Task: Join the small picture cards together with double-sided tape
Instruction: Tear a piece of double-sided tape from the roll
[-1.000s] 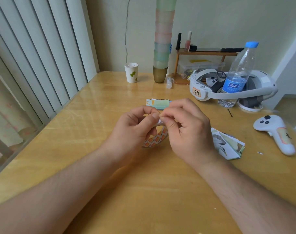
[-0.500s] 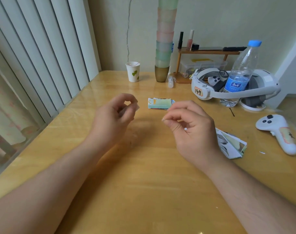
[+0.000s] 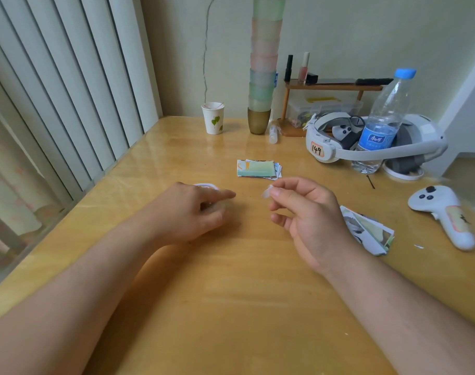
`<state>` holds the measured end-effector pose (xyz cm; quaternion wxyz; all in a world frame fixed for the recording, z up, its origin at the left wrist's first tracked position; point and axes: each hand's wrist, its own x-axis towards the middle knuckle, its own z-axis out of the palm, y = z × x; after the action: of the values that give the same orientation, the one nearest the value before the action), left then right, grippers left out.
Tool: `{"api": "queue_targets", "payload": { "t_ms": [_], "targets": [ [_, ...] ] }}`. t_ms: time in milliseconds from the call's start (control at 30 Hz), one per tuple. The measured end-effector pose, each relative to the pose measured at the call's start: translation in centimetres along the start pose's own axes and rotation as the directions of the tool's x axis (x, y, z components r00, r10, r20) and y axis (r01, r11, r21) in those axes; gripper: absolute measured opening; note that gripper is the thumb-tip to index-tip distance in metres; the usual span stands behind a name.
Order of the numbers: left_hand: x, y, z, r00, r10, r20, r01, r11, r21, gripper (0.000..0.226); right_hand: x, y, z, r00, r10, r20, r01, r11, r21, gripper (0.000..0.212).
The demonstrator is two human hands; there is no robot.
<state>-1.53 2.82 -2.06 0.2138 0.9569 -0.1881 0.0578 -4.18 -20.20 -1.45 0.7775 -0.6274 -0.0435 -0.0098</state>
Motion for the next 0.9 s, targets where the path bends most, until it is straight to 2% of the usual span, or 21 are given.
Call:
{"api": "queue_targets", "payload": {
  "t_ms": [67,133,167,200,233,267,300,333,367,400,567,667,767,900],
  "targets": [
    [-0.2,0.3,0.1,1.0,0.007,0.023,-0.008,1.0,0.021,0.031,-0.1,-0.2,0.3,0.999,0.048,0.013,-0.049,0.996,0.076,0.028],
    [-0.2,1.1,0.4,0.998,-0.046,-0.04,0.046,0.999,-0.01,0.026,-0.1,-0.3,0.4,0.996,0.078,0.03,-0.082,0.988,0.129,0.029],
    [-0.1,1.6,0.7,0.99,-0.083,-0.111,0.071,0.992,-0.106,0.023,-0.1,-0.4,0.5,0.995,0.093,0.044,-0.099,0.983,0.153,0.028],
    [-0.1,2.4,1.0,0.976,-0.149,-0.159,0.097,0.95,-0.298,0.023,-0.1,-0.4,0.6,0.992,0.111,0.059,-0.12,0.977,0.176,0.027],
    [-0.1,3.2,1.4,0.962,-0.236,-0.134,0.123,0.818,-0.562,0.028,-0.2,-0.5,0.7,0.989,0.13,0.075,-0.143,0.969,0.2,0.025],
    [0.0,4.2,1.7,0.96,-0.277,-0.038,0.14,0.593,-0.793,0.034,-0.2,-0.5,0.8,0.985,0.15,0.087,-0.166,0.959,0.228,0.024],
    [0.1,5.0,2.1,0.963,-0.262,0.062,0.154,0.346,-0.926,0.041,-0.3,-0.4,0.9,0.981,0.169,0.098,-0.189,0.948,0.255,0.023],
    [0.2,5.7,2.5,0.967,-0.22,0.13,0.163,0.142,-0.976,0.047,-0.3,-0.4,1.0,0.977,0.184,0.108,-0.208,0.937,0.279,0.022],
    [0.2,6.3,2.7,0.97,-0.179,0.166,0.172,0.019,-0.985,0.05,-0.3,-0.5,1.1,0.975,0.193,0.114,-0.219,0.93,0.297,0.022],
    [0.2,6.7,2.8,0.972,-0.146,0.187,0.183,-0.04,-0.982,0.051,-0.2,-0.5,1.1,0.974,0.198,0.111,-0.223,0.924,0.309,0.022],
    [0.1,7.0,2.5,0.967,-0.115,0.226,0.212,-0.124,-0.969,0.048,0.0,-0.4,1.1,0.976,0.203,0.083,-0.218,0.933,0.287,0.024],
    [0.0,7.3,2.1,0.965,-0.111,0.237,0.225,-0.116,-0.968,0.048,-0.1,-0.4,1.2,0.977,0.196,0.085,-0.212,0.932,0.292,0.02],
    [-0.1,7.8,1.9,0.96,-0.15,0.236,0.226,-0.082,-0.971,0.03,0.0,-0.2,1.2,0.983,0.17,0.075,-0.185,0.935,0.301,0.01],
    [-0.2,8.4,2.2,0.949,-0.243,0.203,0.189,-0.08,-0.979,0.021,0.2,0.7,1.3,1.0,-0.026,-0.013,0.027,0.997,0.067,0.014]
  ]
}}
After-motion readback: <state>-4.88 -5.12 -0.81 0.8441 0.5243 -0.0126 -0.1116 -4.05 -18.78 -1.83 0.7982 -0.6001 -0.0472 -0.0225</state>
